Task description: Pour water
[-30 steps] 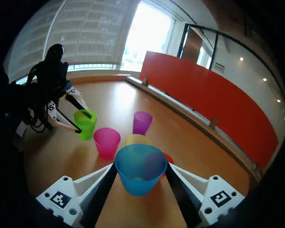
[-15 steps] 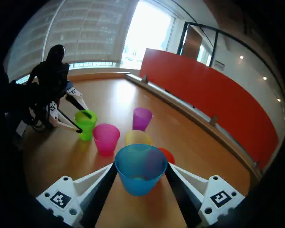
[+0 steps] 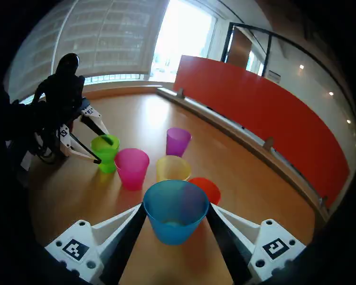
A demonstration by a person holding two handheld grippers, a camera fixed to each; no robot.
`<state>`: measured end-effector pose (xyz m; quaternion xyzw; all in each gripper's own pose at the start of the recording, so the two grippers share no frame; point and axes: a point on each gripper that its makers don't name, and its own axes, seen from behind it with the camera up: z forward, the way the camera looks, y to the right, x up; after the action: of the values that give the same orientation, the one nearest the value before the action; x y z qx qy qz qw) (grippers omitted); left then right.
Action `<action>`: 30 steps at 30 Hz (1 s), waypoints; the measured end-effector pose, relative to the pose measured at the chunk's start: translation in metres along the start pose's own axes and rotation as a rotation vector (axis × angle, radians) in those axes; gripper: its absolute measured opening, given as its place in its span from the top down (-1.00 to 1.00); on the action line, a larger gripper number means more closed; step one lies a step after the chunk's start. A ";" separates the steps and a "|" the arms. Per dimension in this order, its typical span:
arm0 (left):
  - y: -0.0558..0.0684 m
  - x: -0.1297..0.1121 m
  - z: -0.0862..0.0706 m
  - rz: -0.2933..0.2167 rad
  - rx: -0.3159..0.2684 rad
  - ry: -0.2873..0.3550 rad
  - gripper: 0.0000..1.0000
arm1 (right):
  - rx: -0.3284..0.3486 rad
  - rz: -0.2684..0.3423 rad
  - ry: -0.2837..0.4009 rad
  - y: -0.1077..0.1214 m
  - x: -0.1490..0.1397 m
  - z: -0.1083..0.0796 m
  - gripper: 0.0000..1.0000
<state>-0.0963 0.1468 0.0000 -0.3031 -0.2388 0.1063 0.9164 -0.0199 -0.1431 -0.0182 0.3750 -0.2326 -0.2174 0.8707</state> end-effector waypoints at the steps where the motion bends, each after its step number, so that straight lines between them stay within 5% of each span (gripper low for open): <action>1: 0.000 0.000 0.000 0.001 0.000 -0.002 -0.69 | 0.001 0.001 -0.002 0.000 -0.001 0.001 -0.83; 20: -0.001 -0.007 0.000 0.084 0.027 -0.053 -0.76 | 0.061 0.055 -0.065 -0.018 -0.027 0.022 -0.83; 30: -0.004 -0.007 -0.005 0.069 0.035 -0.057 -0.81 | 0.080 0.083 -0.087 -0.022 -0.038 0.029 -0.83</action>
<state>-0.0997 0.1387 -0.0035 -0.2920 -0.2525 0.1508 0.9101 -0.0715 -0.1514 -0.0261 0.3898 -0.2941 -0.1876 0.8523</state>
